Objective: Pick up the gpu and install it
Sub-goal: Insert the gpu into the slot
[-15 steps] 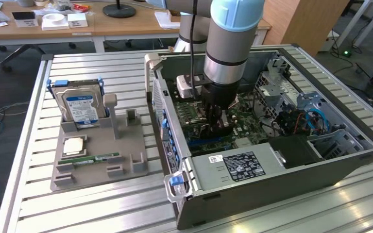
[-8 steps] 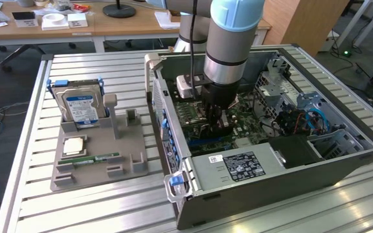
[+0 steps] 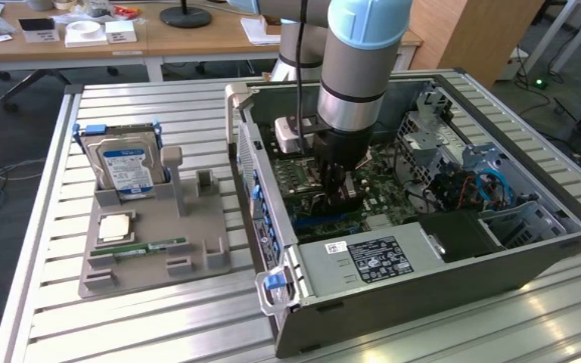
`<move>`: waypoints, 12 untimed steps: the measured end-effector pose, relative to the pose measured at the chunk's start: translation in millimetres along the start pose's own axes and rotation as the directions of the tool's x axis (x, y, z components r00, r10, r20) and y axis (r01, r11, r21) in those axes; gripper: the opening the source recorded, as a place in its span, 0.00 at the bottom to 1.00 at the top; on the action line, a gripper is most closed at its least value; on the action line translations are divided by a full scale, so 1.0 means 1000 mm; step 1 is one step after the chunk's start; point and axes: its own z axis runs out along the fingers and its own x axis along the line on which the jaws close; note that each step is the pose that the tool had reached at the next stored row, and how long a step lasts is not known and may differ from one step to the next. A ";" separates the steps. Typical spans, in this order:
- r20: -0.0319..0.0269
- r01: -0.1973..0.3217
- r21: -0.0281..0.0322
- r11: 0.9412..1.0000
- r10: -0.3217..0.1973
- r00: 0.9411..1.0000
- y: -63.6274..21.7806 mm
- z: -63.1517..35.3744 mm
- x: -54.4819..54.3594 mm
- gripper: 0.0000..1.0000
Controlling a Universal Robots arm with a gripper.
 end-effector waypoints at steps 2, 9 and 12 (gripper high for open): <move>0.000 0.000 0.000 1.000 0.000 1.000 0.0000 0.0000 0.000 0.26; 0.000 0.000 0.000 1.000 0.000 1.000 0.0000 0.0000 0.000 0.26; 0.000 0.000 0.000 1.000 0.000 1.000 0.0000 0.0000 0.000 0.26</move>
